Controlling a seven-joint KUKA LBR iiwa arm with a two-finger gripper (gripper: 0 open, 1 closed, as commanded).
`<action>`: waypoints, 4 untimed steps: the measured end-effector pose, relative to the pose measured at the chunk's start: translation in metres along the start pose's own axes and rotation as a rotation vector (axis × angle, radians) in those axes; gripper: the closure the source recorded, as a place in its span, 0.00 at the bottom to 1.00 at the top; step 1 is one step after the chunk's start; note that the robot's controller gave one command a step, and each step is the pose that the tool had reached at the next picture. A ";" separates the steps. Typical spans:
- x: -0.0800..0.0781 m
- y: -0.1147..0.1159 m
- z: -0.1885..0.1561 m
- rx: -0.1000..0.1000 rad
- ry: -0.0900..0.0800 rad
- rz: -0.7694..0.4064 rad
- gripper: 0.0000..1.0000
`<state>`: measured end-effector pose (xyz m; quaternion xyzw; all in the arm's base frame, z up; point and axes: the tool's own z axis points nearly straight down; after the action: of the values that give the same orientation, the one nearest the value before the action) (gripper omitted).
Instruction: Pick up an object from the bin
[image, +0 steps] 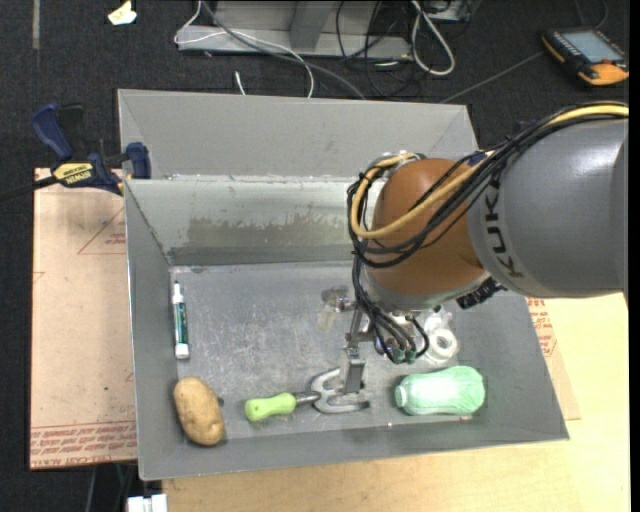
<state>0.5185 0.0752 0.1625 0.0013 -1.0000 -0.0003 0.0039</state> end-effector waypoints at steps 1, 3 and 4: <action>-0.002 0.000 -0.004 -0.001 -0.008 0.002 0.00; 0.033 -0.009 0.062 0.000 -0.007 -0.247 0.00; 0.034 -0.014 0.054 0.000 -0.006 -0.270 0.00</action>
Offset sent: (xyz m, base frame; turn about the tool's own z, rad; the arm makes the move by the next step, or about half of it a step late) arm -0.0379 -0.0114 -0.0925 -0.2880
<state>0.4844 0.0609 0.1085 0.1359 -0.9907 -0.0010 0.0008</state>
